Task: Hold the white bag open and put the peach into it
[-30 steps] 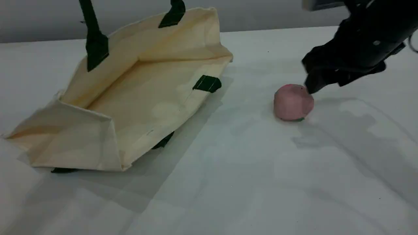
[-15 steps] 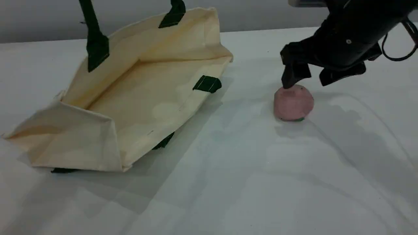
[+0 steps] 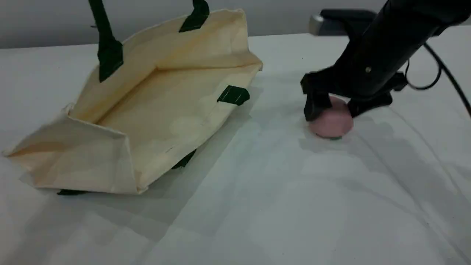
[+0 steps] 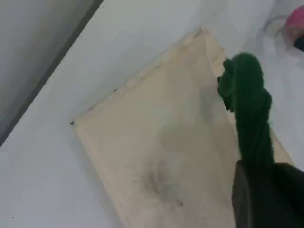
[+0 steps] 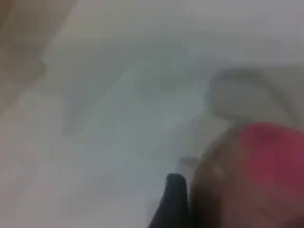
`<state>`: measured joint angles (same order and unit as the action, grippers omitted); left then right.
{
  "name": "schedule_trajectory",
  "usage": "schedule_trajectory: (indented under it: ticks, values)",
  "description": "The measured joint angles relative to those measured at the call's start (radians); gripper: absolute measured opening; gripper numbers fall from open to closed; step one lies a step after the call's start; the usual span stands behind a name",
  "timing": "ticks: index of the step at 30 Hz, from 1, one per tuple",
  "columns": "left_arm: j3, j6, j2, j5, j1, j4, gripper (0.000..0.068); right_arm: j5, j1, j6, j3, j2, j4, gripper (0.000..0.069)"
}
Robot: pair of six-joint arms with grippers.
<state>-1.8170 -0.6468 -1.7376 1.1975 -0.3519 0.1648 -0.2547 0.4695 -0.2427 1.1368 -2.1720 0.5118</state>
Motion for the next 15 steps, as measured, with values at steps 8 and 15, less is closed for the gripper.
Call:
schedule_trajectory:
  ticks: [8,15]
  values:
    - [0.000,0.000,0.000,0.000,0.000,0.000,0.0087,-0.003,-0.001,-0.002,0.001,-0.023,0.006,0.0504]
    - [0.000,0.000,0.000,0.000,0.000,0.000,0.0087,-0.027,-0.001,-0.002,0.010,-0.021,0.004,0.0426]
